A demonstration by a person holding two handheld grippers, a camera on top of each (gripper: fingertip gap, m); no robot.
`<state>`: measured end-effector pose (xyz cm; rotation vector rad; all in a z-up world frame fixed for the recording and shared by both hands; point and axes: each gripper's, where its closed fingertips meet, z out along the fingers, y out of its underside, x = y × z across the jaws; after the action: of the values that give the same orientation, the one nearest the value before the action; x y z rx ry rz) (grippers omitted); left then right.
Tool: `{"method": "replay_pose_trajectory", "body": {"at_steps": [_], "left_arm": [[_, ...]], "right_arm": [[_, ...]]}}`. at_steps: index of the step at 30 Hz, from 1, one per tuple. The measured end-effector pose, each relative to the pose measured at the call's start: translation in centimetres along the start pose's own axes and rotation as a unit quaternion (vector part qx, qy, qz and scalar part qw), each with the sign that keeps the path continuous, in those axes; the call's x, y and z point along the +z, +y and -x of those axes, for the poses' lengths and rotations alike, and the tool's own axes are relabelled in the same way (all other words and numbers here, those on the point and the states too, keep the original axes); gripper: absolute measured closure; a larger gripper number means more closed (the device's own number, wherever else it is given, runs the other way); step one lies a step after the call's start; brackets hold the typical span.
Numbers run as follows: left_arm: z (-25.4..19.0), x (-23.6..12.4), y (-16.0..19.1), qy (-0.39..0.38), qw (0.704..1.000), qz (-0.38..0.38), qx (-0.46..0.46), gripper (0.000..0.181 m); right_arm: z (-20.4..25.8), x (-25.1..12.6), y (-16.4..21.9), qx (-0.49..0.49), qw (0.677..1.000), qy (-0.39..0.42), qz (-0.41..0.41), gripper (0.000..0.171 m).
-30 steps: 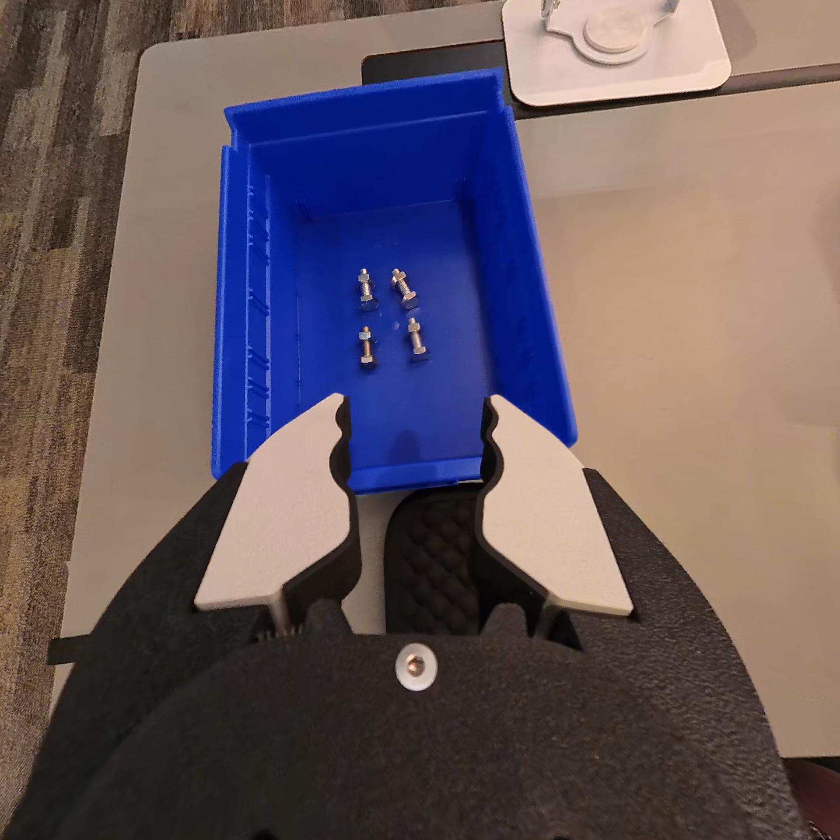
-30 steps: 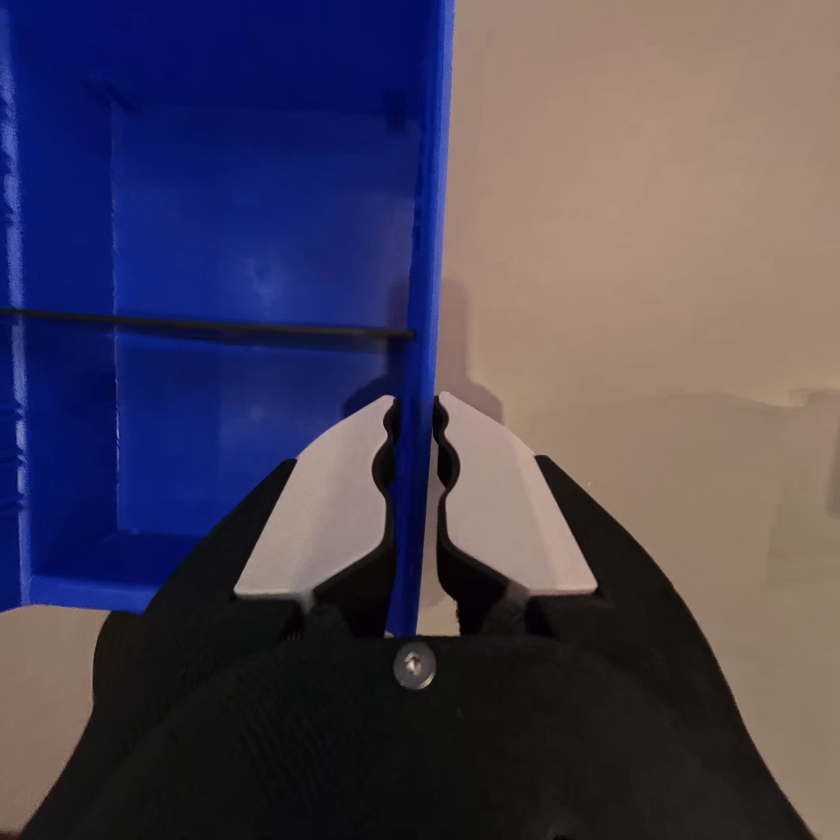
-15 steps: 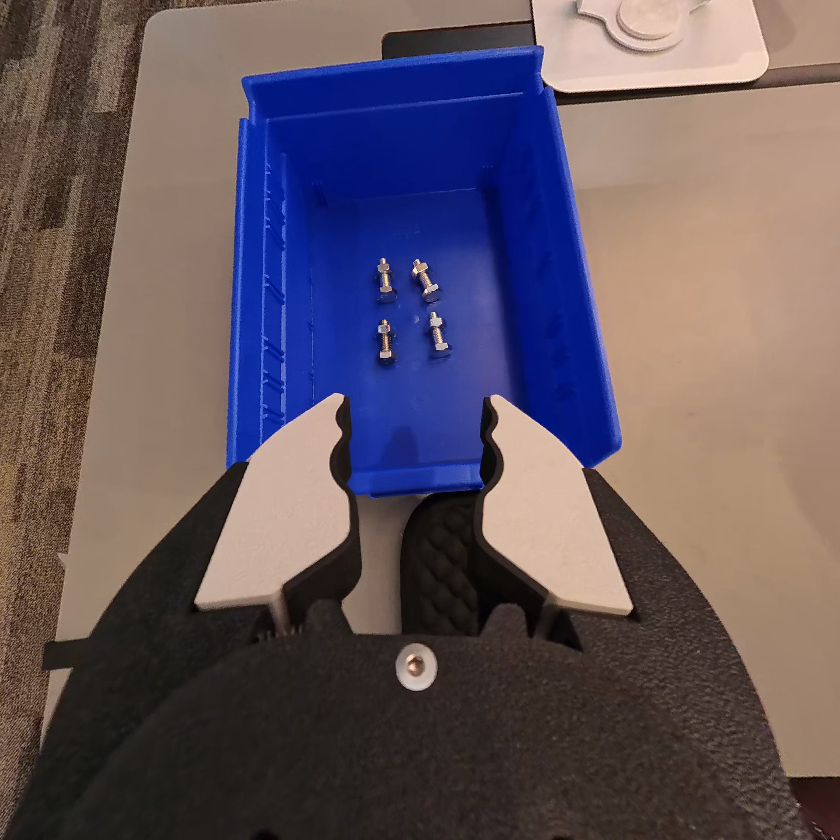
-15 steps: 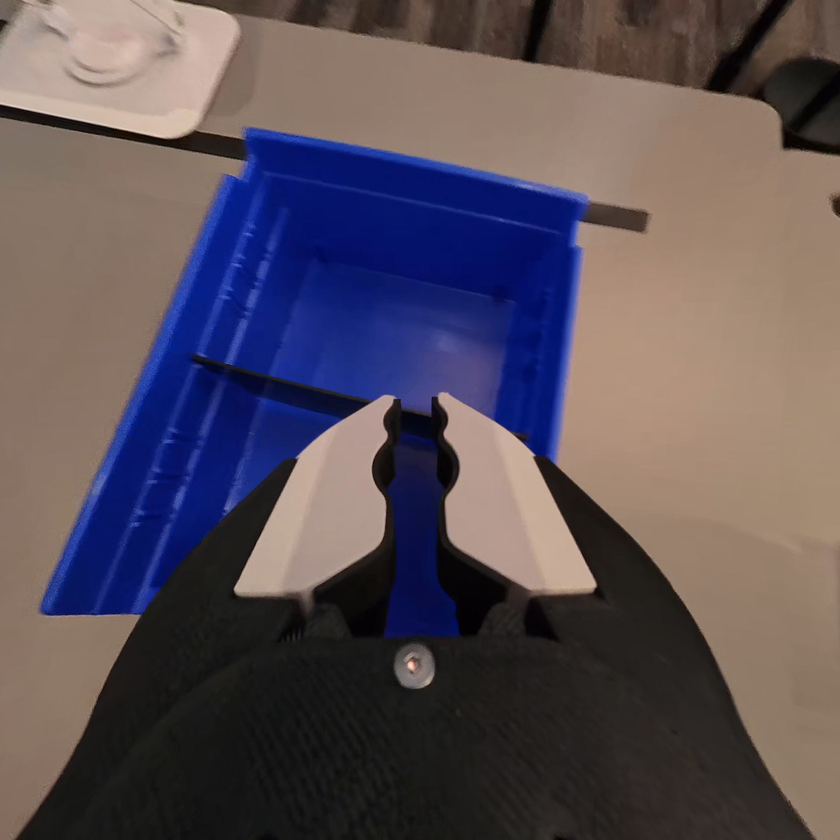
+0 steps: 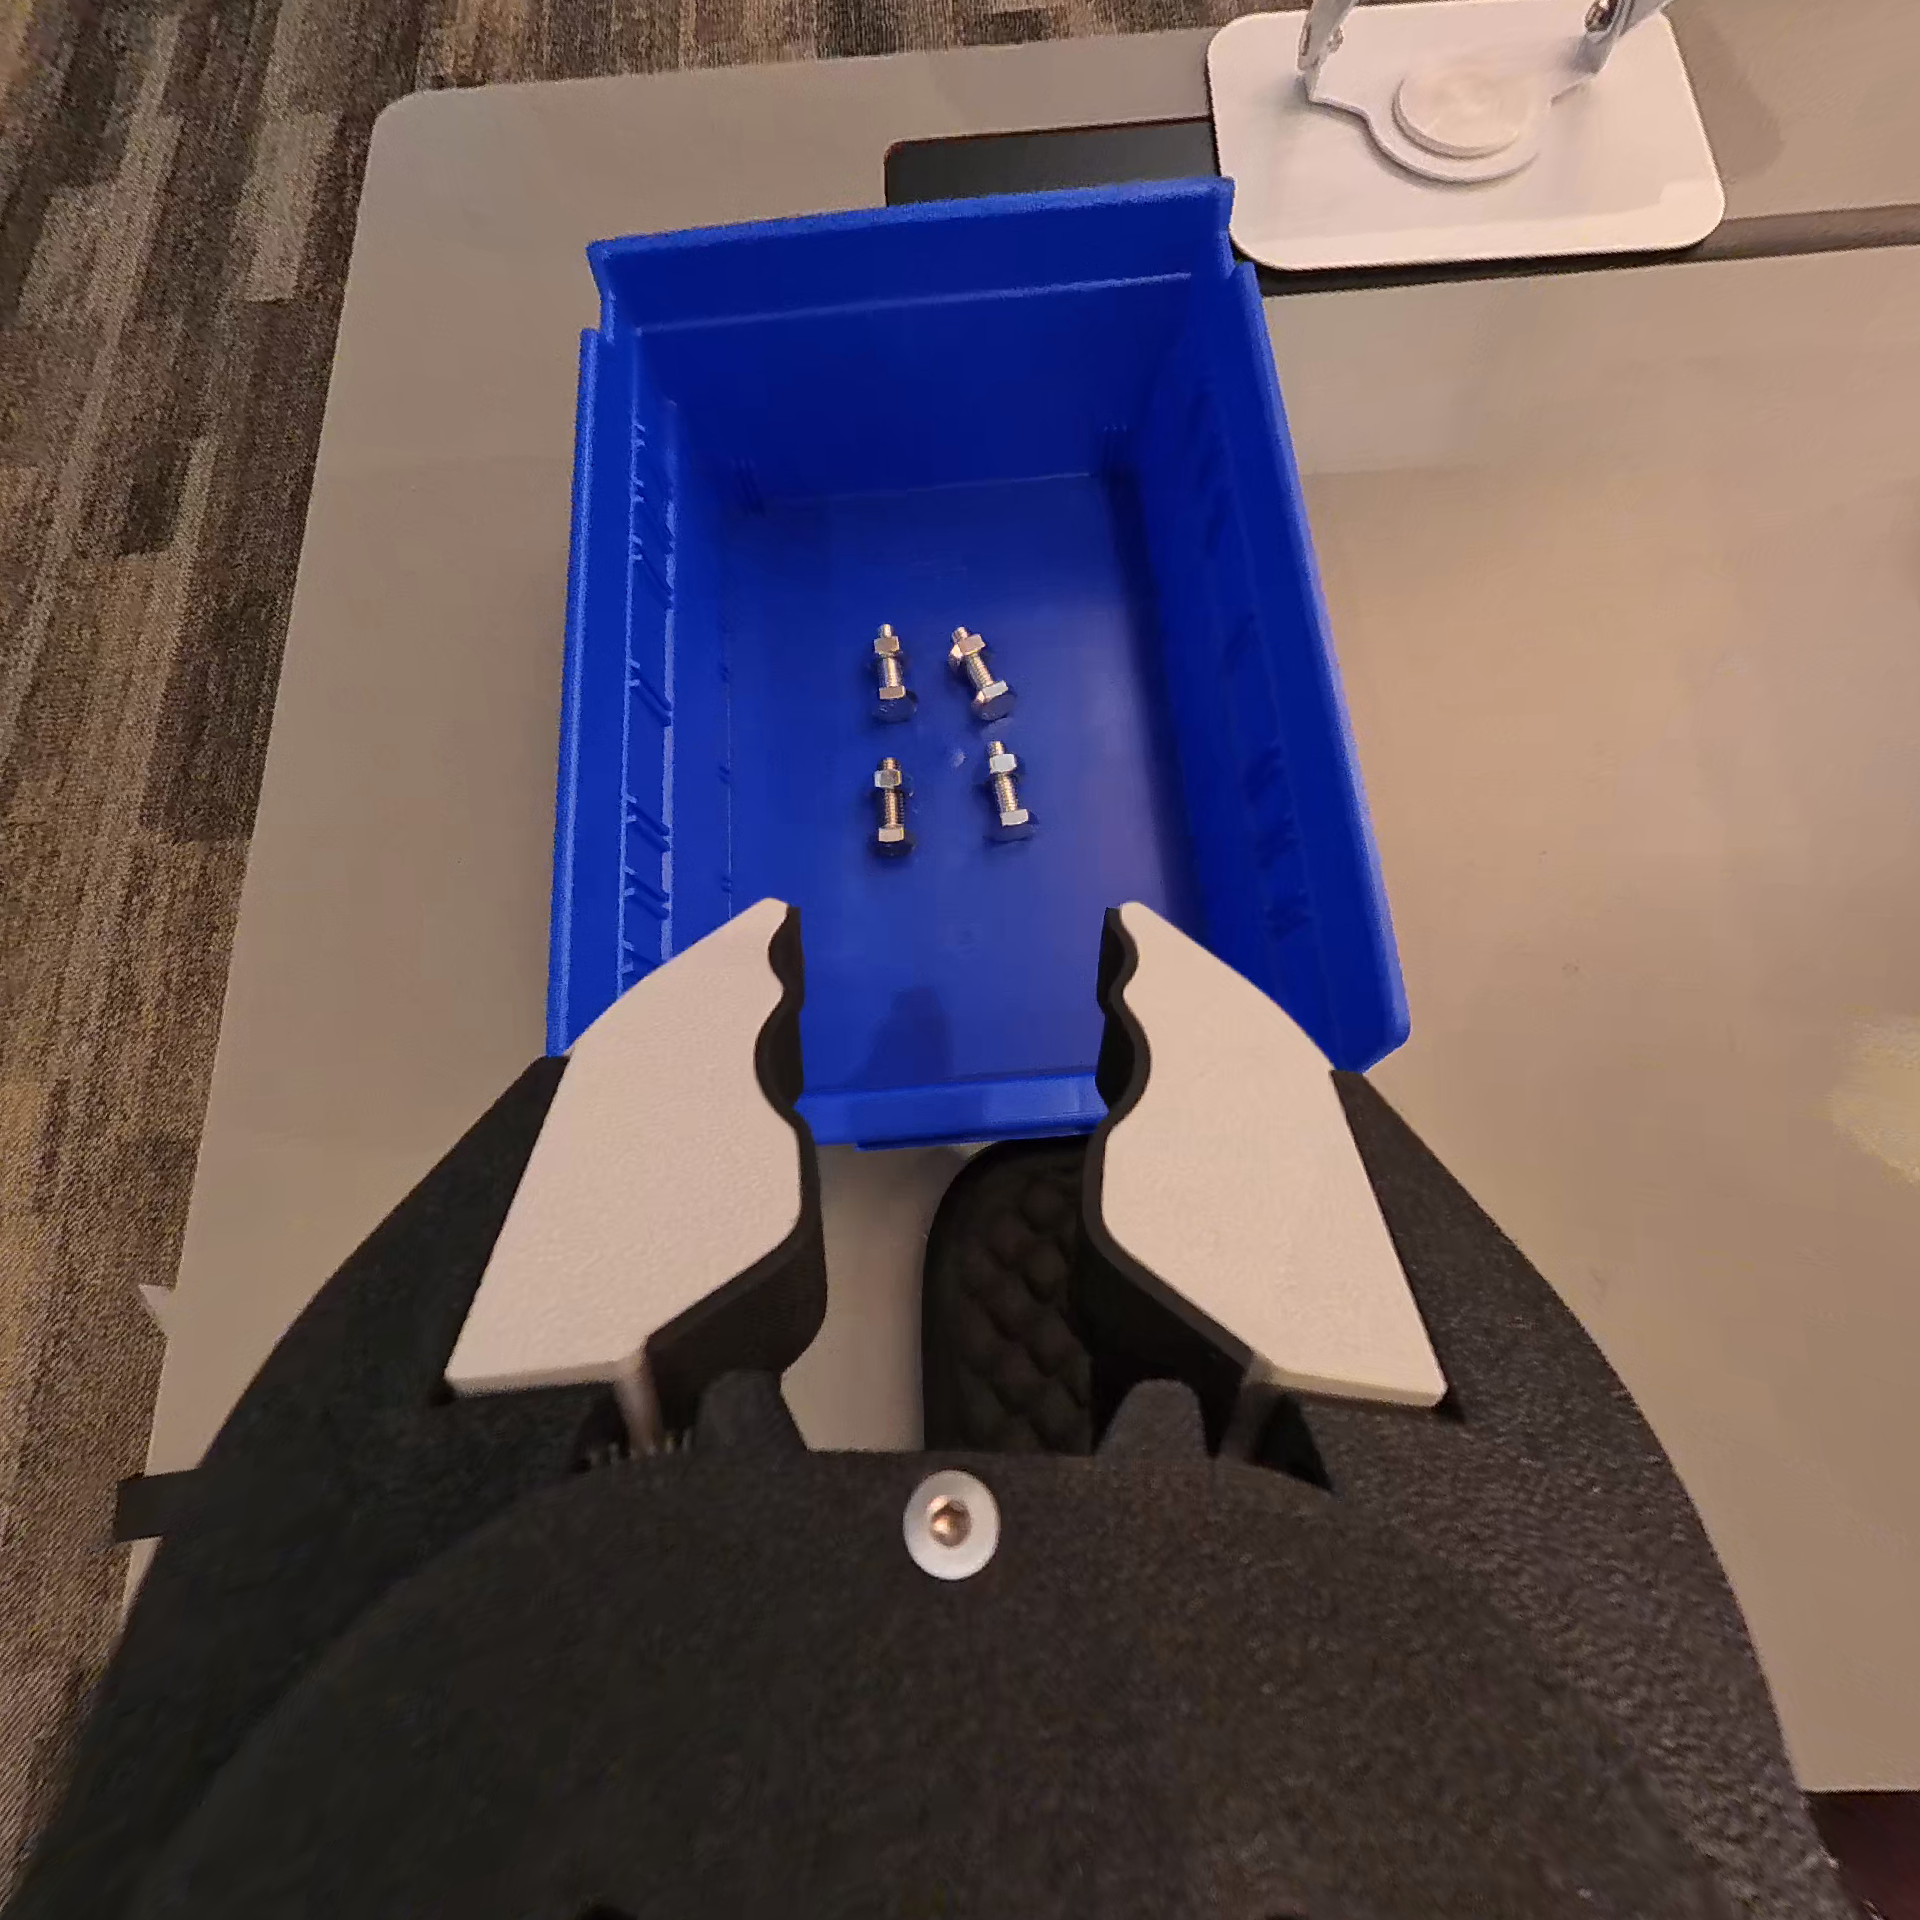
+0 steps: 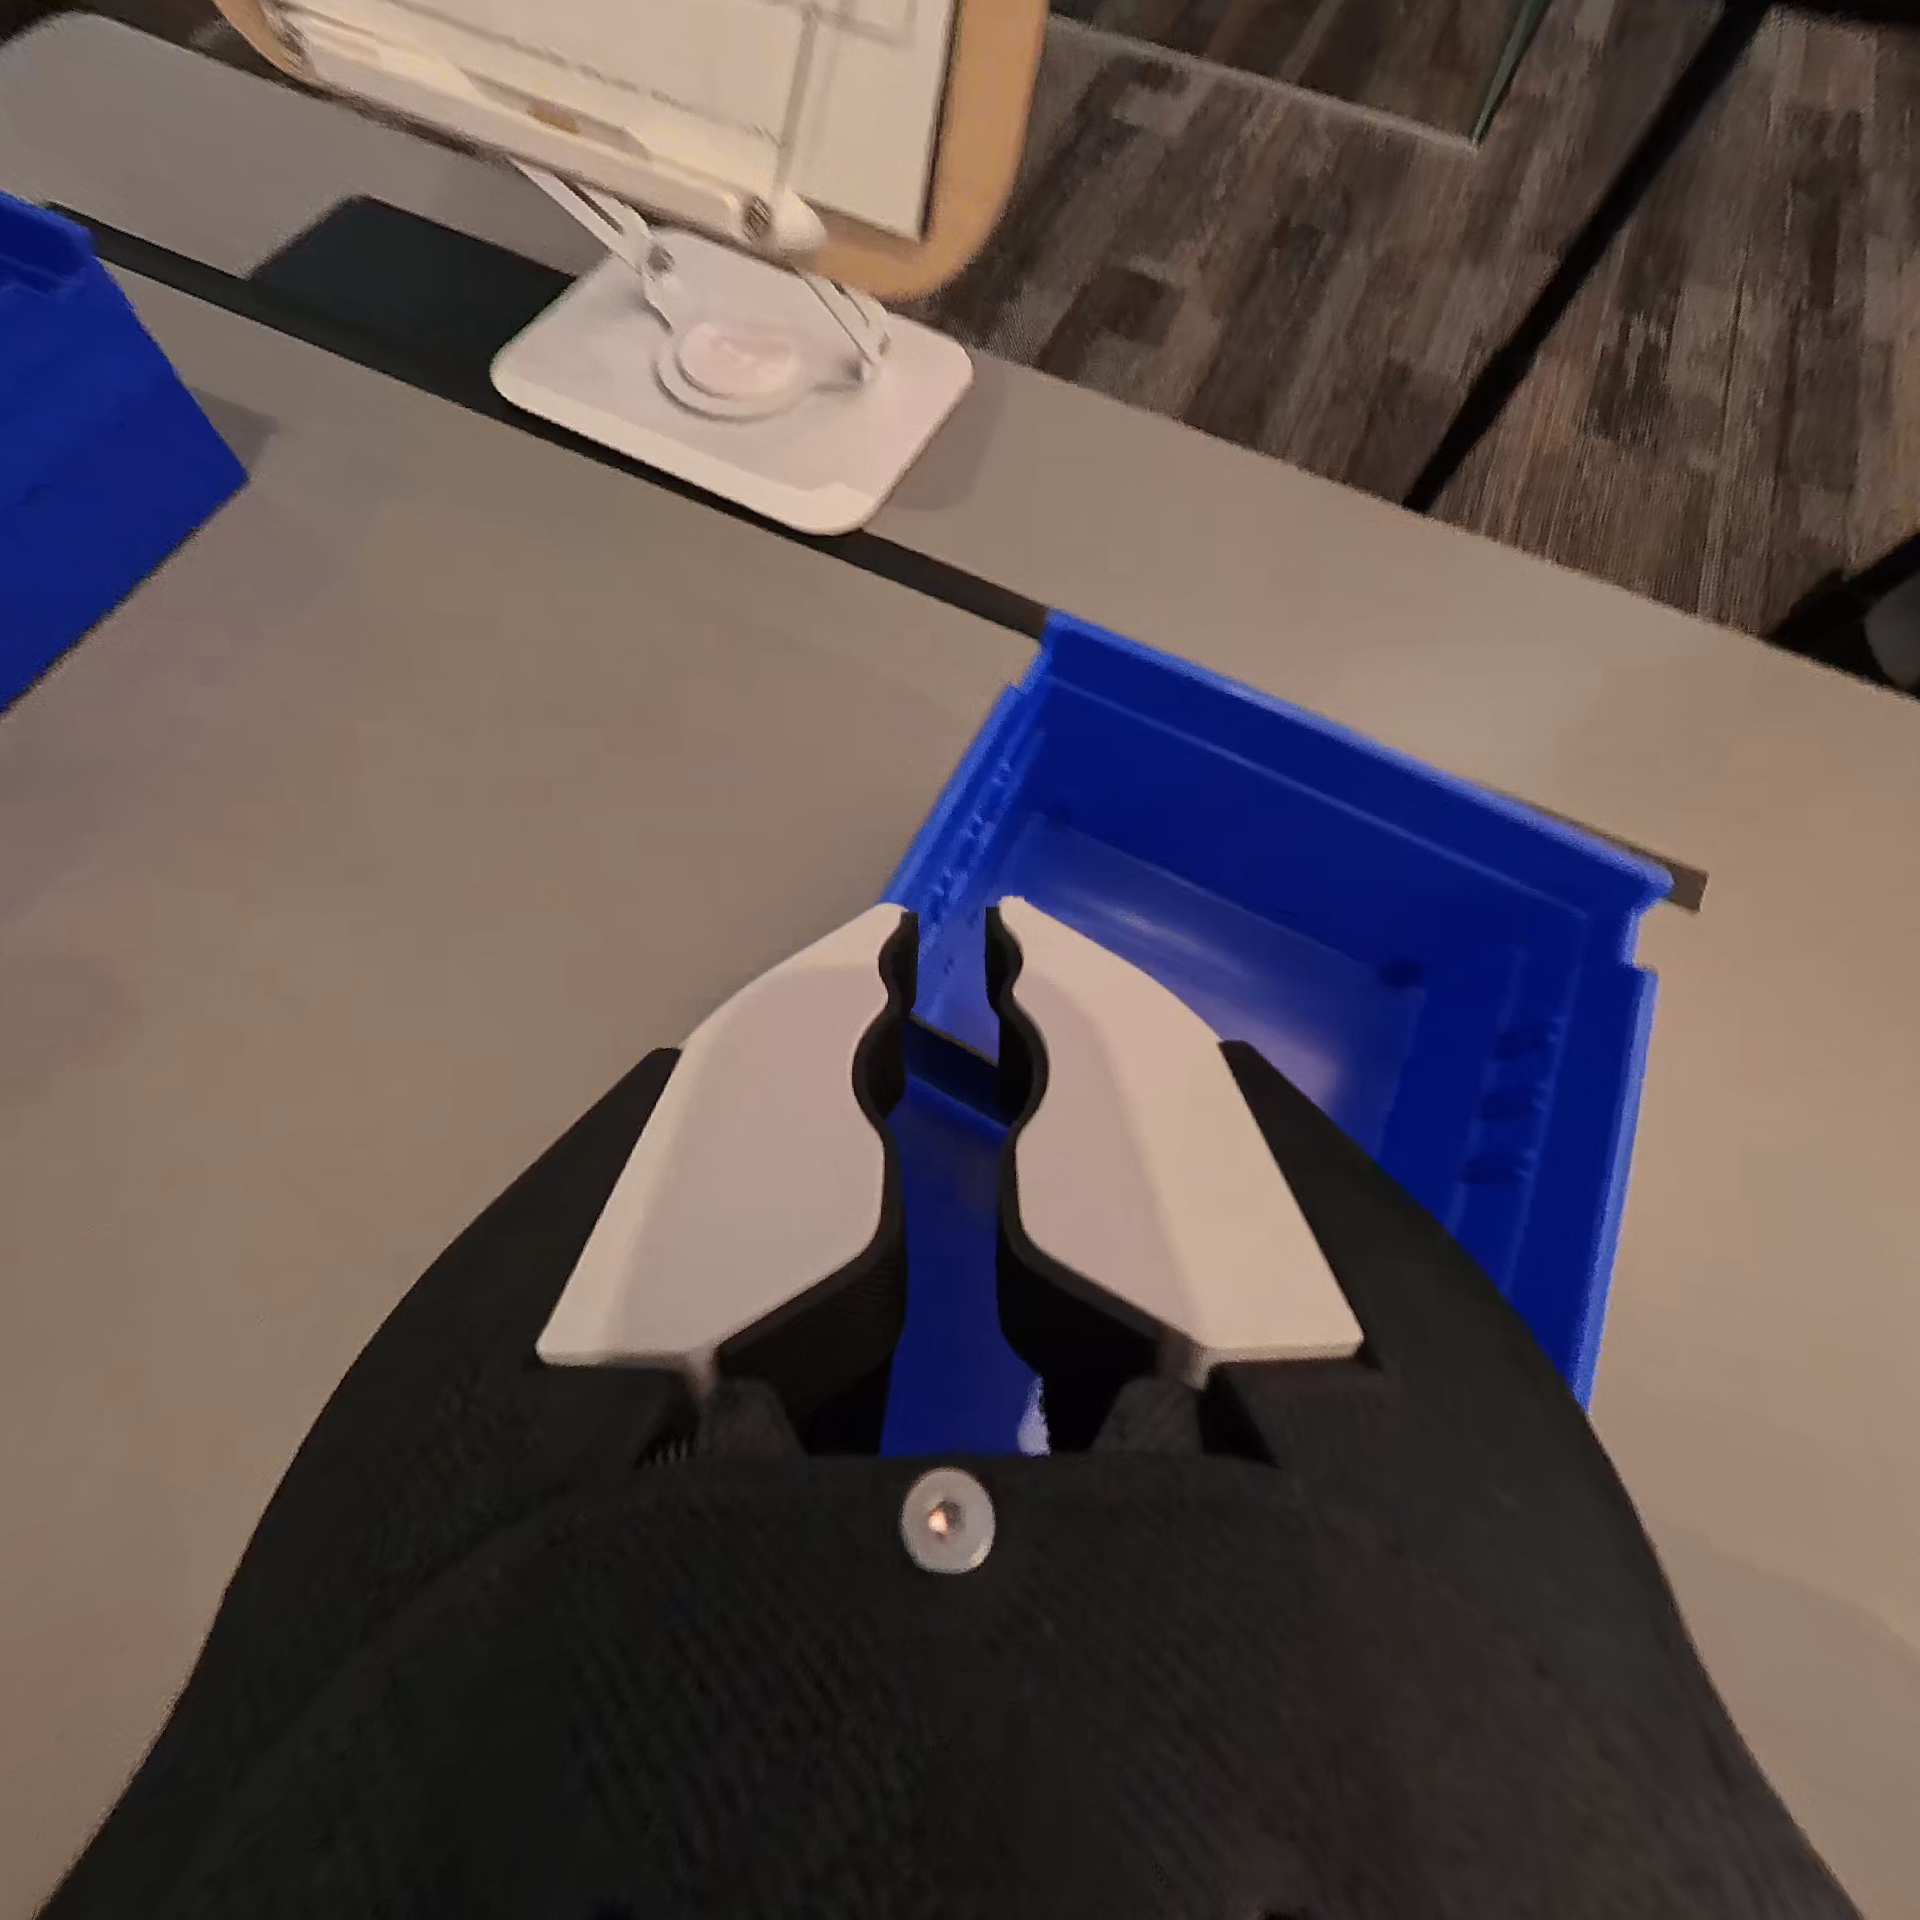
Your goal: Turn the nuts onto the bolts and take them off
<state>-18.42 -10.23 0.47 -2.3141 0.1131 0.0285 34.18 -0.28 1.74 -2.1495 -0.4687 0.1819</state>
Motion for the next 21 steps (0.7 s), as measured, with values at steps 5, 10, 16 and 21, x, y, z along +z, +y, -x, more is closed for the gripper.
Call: {"method": "replay_pose_trajectory", "body": {"at_steps": [5,10,16,21], "left_arm": [[-1.0,0.2,-1.1,0.038,0.999,-0.021,0.009,0.127],[-1.1,1.3,-1.9,0.067,0.997,-0.02,0.025,0.13],[0.9,5.8,0.7,0.05,0.994,0.086,0.035,0.133],[2.0,9.9,2.7,0.035,0.984,0.171,0.034,0.137]], "right_arm": [[4.9,-1.7,-4.6,-0.045,0.995,-0.042,-0.078,0.157],[10.9,-4.2,-8.9,-0.097,0.975,-0.105,-0.171,0.157],[15.2,-5.5,-10.6,-0.137,0.958,-0.158,-0.194,0.157],[15.3,-4.4,-10.5,-0.136,0.956,-0.173,-0.192,0.157]]}}
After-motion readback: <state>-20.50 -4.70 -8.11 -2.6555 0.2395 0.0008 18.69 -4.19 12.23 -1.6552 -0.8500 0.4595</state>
